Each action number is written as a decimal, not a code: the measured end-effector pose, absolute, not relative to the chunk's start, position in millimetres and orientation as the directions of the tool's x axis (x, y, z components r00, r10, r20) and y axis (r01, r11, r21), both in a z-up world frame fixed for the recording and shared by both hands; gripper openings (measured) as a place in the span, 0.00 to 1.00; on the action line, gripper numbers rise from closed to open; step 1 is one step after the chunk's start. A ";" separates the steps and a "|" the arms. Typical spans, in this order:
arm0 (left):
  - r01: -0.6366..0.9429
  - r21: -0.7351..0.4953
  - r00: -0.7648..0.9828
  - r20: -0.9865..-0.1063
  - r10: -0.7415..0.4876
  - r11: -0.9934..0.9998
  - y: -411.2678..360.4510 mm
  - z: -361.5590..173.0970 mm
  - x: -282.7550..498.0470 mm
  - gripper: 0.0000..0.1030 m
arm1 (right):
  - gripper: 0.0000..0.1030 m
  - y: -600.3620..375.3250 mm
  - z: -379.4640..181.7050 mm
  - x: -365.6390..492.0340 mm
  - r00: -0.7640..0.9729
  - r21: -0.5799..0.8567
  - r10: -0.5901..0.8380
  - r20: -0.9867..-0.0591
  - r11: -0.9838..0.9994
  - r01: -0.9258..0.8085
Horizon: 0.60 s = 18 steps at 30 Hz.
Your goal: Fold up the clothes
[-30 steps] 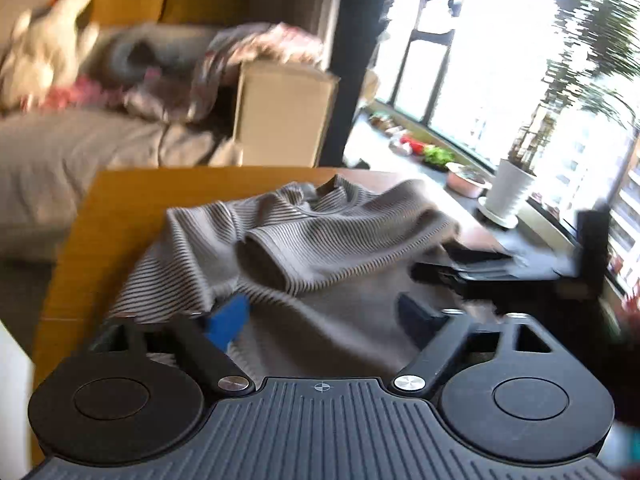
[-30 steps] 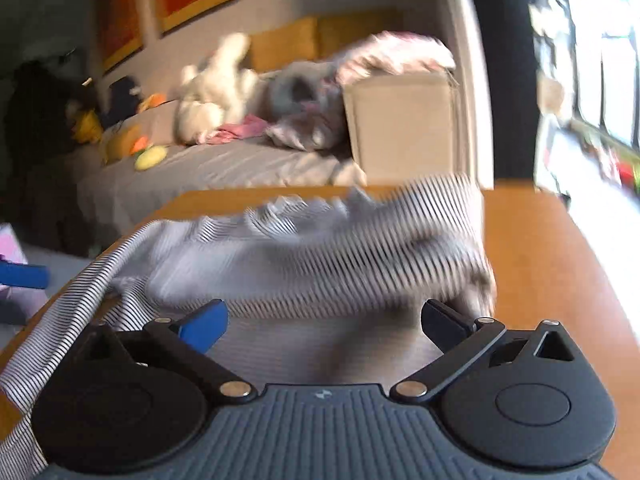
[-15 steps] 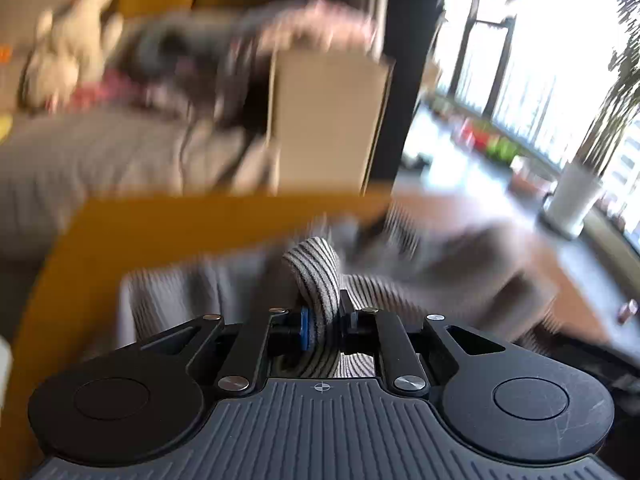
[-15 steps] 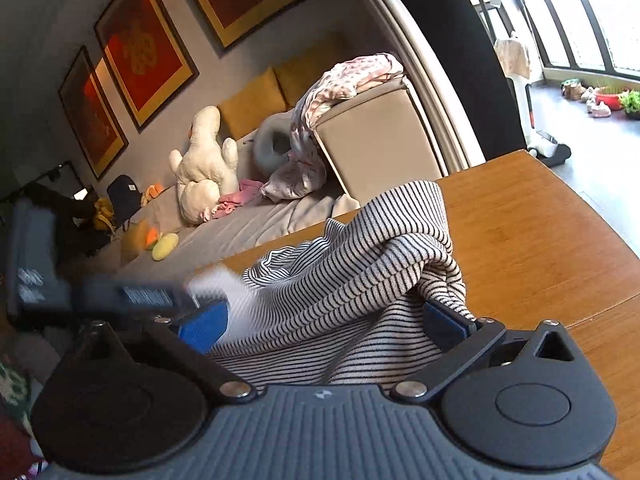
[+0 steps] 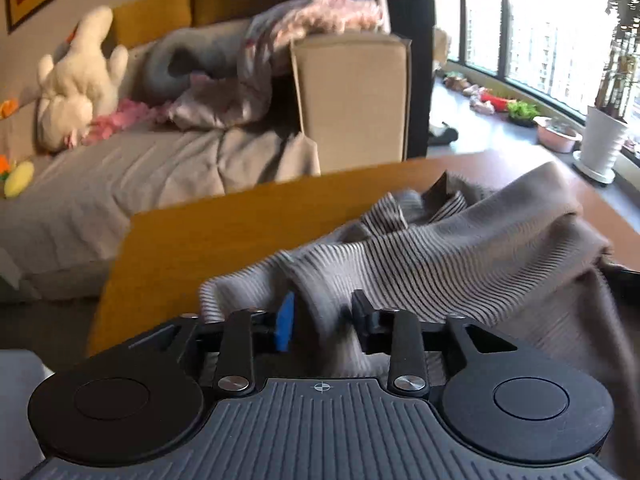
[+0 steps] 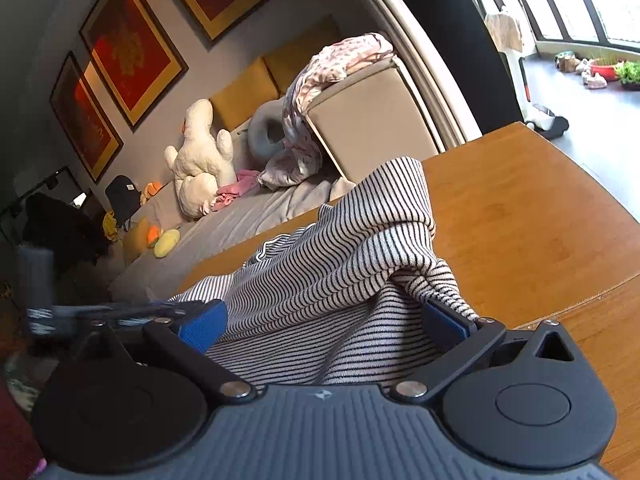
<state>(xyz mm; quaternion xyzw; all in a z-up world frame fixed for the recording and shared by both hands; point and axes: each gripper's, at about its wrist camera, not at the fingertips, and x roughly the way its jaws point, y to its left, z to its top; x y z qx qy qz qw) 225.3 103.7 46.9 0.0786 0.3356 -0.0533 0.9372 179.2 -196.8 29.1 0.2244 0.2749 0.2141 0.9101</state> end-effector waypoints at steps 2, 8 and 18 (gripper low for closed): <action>0.199 0.165 0.787 -0.614 -0.058 0.966 110.8 63.7 198.5 0.61 | 1.00 -196.5 28.2 180.6 0.747 0.529 0.522 -0.412 0.805 -0.270; 0.362 0.310 0.759 -0.646 -0.084 0.879 120.1 78.1 108.9 0.81 | 1.00 -191.2 28.2 188.9 0.692 0.514 0.561 -0.454 0.800 -0.310; 0.488 0.398 0.727 -0.678 -0.109 0.777 117.1 47.6 31.3 0.84 | 0.96 -142.5 45.3 190.1 0.635 0.201 0.429 -0.643 0.894 -0.401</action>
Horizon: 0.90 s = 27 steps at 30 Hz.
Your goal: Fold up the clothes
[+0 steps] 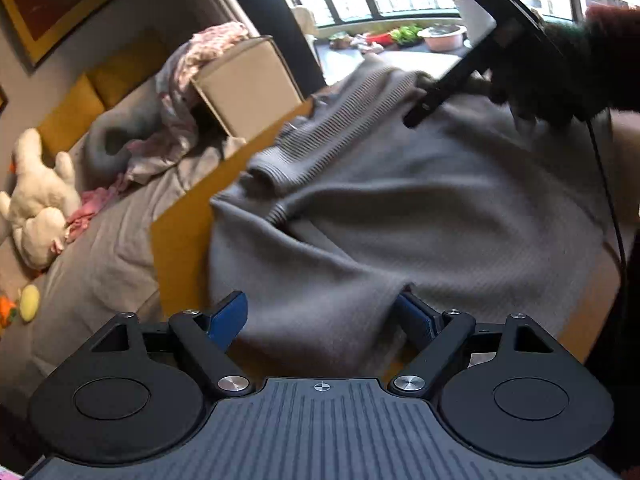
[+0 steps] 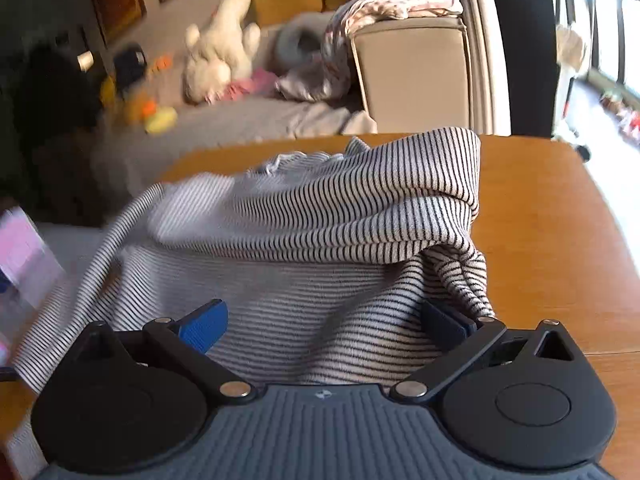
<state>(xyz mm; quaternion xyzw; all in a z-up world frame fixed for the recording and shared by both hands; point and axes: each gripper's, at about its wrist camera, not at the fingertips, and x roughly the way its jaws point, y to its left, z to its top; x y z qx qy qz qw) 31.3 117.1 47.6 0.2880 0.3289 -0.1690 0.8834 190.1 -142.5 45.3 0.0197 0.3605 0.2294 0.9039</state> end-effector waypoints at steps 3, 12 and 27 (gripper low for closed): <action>0.503 0.389 0.725 -0.677 -0.131 0.772 118.7 36.3 20.4 0.73 | 0.88 -127.5 61.0 157.8 0.655 0.223 0.483 -0.581 0.868 -0.443; 0.340 0.162 0.727 -0.670 -0.150 0.926 156.1 46.3 41.2 0.12 | 0.43 -41.2 80.5 69.5 0.439 0.307 0.717 -0.541 0.655 -0.691; 0.119 -0.029 0.845 -0.522 -0.116 0.993 201.3 91.1 62.9 0.77 | 0.04 -1.7 115.6 157.2 0.620 0.151 0.629 -0.469 0.749 -0.645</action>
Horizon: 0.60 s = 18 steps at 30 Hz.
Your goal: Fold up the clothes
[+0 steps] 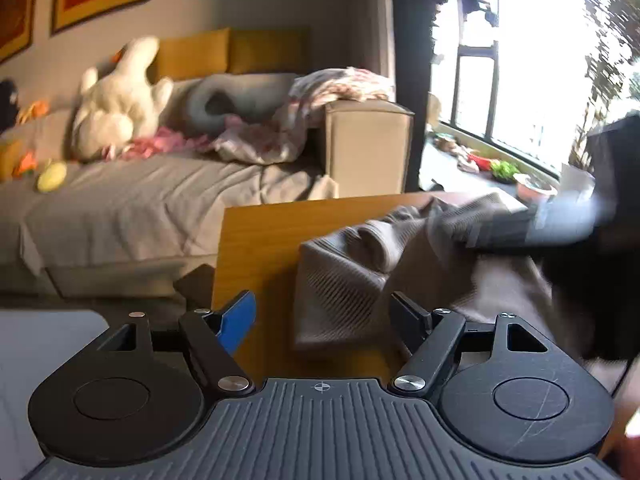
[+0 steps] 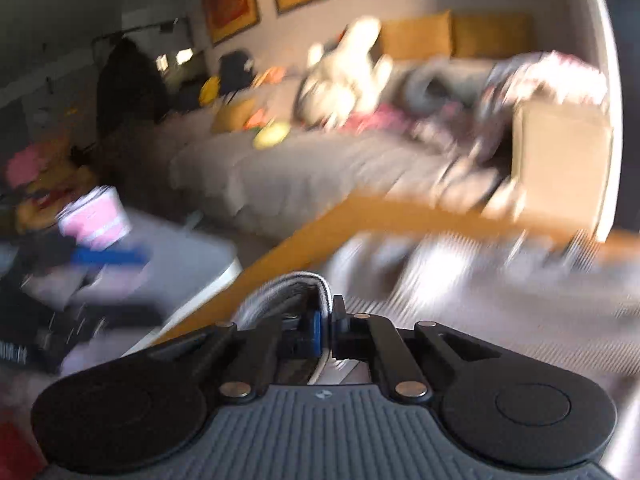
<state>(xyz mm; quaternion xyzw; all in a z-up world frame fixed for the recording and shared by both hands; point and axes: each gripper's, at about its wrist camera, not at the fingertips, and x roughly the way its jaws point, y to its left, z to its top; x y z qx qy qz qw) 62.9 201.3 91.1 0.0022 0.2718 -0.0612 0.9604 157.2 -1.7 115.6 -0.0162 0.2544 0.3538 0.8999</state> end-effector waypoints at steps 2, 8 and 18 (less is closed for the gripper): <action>0.118 -0.082 0.833 -0.534 -0.144 0.990 198.7 88.6 76.9 0.82 | 0.04 -15.4 139.2 181.6 0.667 0.125 0.611 -0.425 0.770 -0.626; 0.195 -0.127 0.800 -0.553 -0.233 0.973 163.6 76.2 116.9 0.90 | 0.04 -73.7 176.9 237.7 0.770 0.053 0.521 -0.369 0.839 -0.542; 0.298 -0.127 0.778 -0.542 -0.318 0.946 98.0 69.0 177.2 0.93 | 0.04 -175.9 128.8 286.8 0.828 0.060 0.389 -0.405 0.915 -0.400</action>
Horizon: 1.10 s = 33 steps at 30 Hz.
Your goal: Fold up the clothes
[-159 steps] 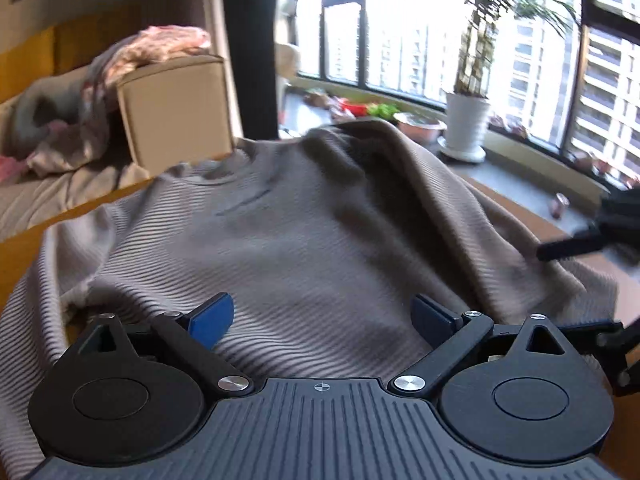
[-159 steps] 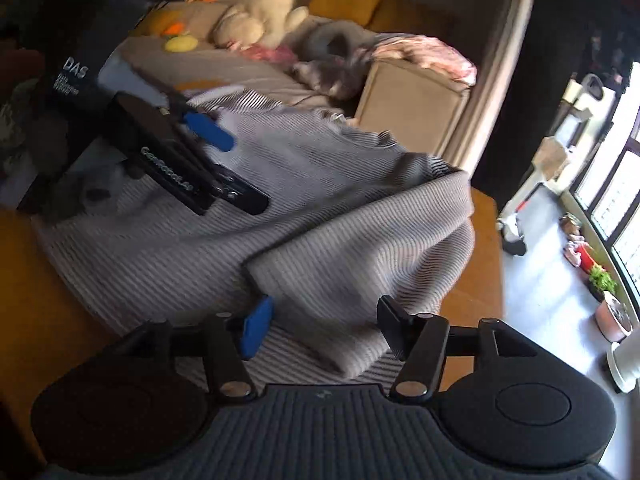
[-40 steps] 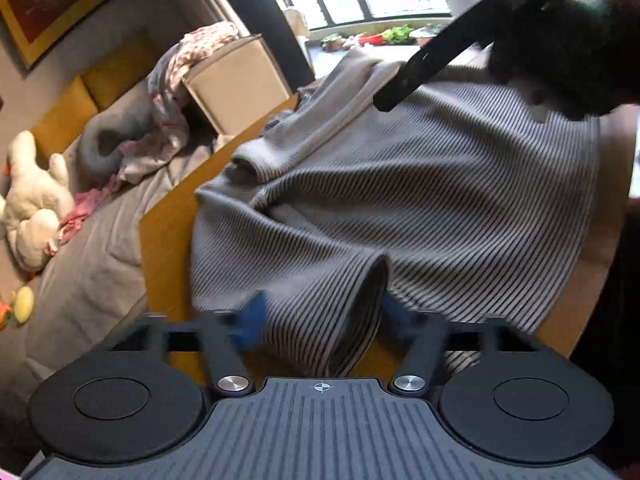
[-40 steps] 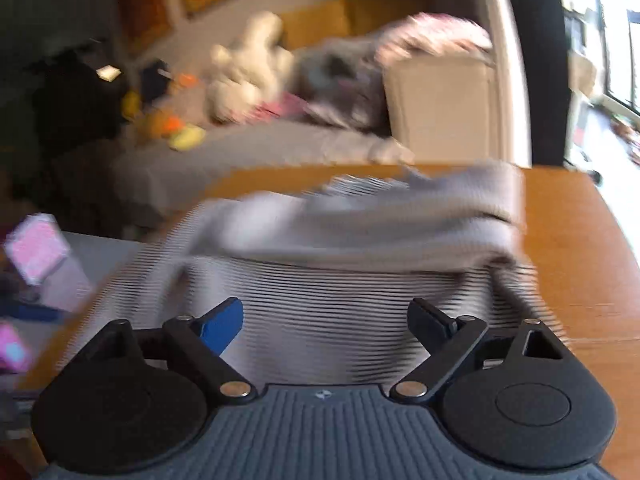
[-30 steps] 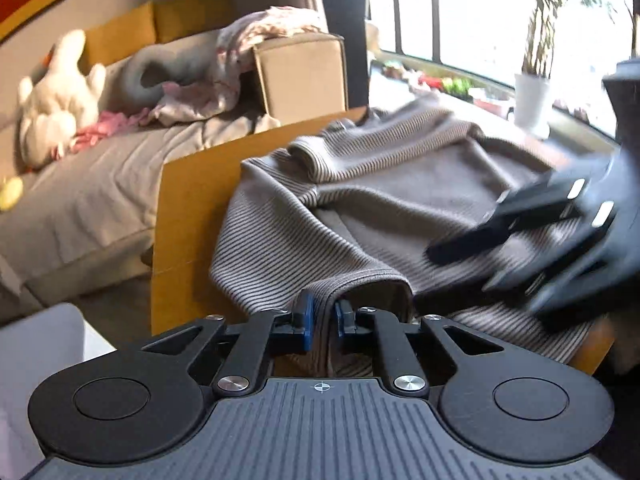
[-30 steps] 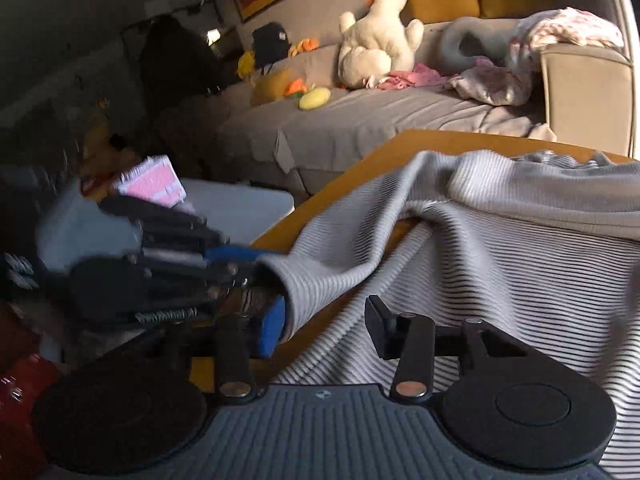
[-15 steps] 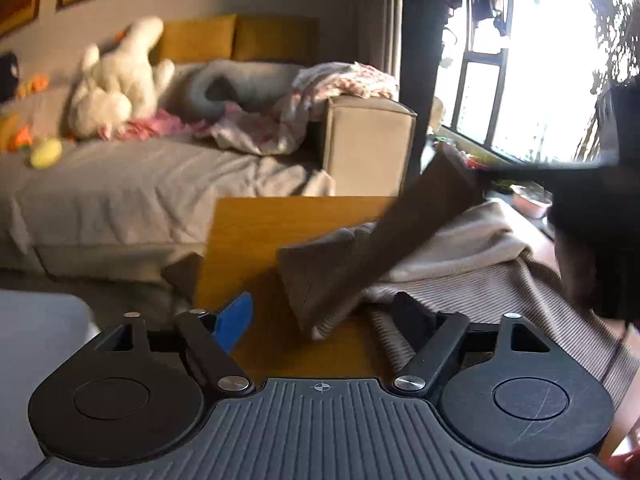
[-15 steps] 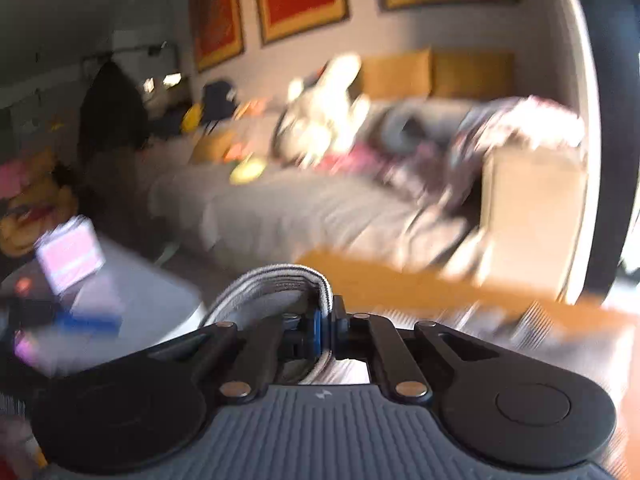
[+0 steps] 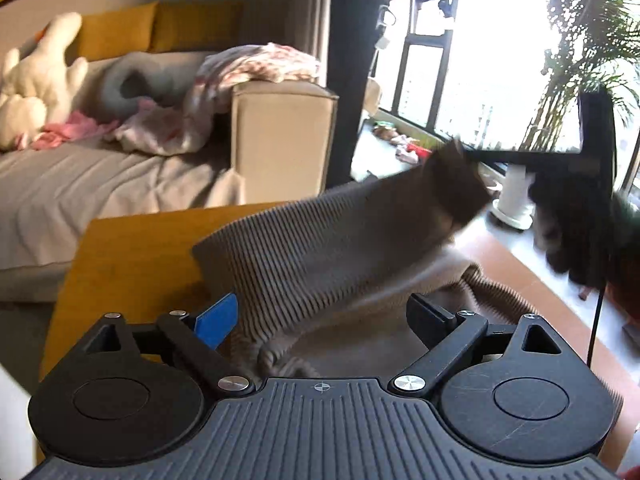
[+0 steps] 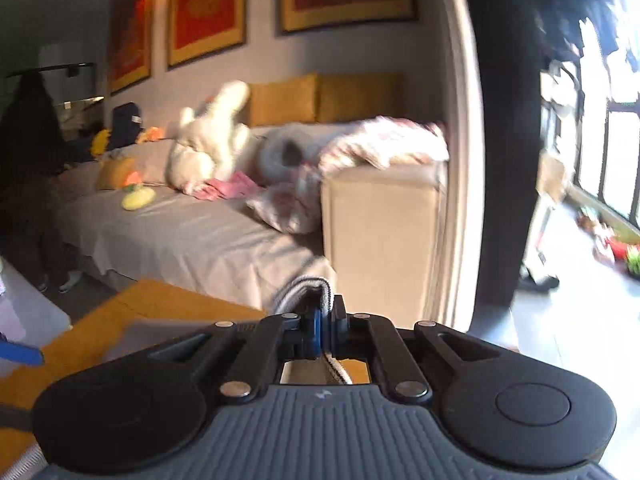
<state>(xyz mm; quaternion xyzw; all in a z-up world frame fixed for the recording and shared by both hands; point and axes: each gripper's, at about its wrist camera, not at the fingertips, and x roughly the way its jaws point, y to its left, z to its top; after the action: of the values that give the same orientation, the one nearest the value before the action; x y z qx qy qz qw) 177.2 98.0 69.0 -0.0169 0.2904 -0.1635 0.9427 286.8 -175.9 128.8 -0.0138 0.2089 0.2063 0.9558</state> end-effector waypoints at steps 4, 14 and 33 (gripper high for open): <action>0.309 -0.144 0.774 -0.536 -0.337 0.940 78.2 61.1 200.8 0.94 | 0.07 -197.4 92.3 293.6 0.812 0.031 0.328 -0.482 0.933 -0.359; 0.307 0.008 0.784 -0.568 -0.248 0.952 57.5 18.8 211.2 0.95 | 0.53 -262.2 71.3 276.3 0.785 0.252 0.328 -0.526 0.941 -0.224; 0.180 0.043 0.803 -0.583 -0.122 0.983 89.1 14.1 200.7 0.95 | 0.11 -218.5 47.0 274.6 0.721 0.252 0.328 -0.611 0.943 -0.216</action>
<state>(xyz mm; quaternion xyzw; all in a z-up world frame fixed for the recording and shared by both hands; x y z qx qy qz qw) 200.7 89.1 14.1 0.0479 0.3032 -0.0796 0.9484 274.6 -218.5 47.0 0.0817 0.3435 0.1474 0.9239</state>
